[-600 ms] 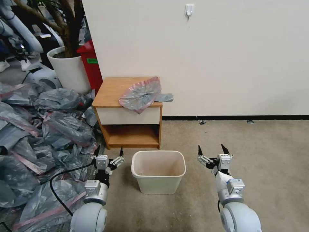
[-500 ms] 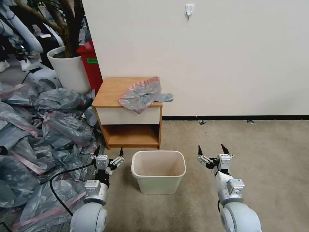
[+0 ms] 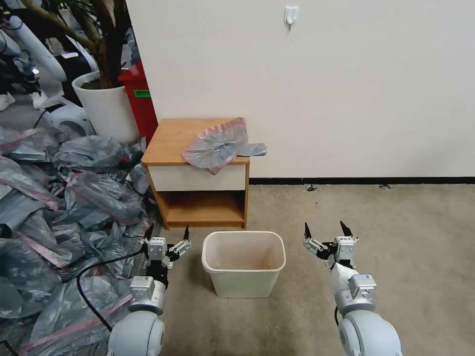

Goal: Pick up the garbage bag from the table and place it over the trash can.

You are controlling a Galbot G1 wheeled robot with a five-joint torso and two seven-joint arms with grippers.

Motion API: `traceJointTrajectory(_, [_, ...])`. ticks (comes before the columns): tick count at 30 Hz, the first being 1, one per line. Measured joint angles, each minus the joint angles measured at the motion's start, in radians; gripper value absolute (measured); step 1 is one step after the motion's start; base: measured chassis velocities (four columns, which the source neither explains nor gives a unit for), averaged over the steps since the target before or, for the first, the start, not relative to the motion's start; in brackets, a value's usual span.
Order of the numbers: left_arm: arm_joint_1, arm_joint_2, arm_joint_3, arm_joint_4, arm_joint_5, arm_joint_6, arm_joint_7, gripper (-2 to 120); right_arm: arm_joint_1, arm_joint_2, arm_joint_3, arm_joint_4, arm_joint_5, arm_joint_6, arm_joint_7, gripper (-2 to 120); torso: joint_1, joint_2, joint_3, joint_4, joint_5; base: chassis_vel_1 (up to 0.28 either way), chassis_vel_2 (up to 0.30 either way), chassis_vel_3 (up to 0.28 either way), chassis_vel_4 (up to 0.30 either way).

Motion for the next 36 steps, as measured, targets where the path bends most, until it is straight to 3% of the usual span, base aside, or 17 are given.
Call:
traceJointTrajectory(30, [0.001,0.000,0.000,0.000,-0.001,0.001,0.000,100,-0.001,0.000,0.000,0.001,0.000,0.000,0.000,100,0.000,0.000,0.000,0.0000,0.0000,0.000,0.000,0.000,0.000])
traceJointTrajectory(36, [0.092,0.027,-0.017,-0.124,-0.067,0.090,-0.002,100,-0.080,0.042,0.021,0.121,0.037,-0.026,0.000,100,0.000,0.000,0.000,0.0001,-0.0001,0.000,0.000,0.000,0.000])
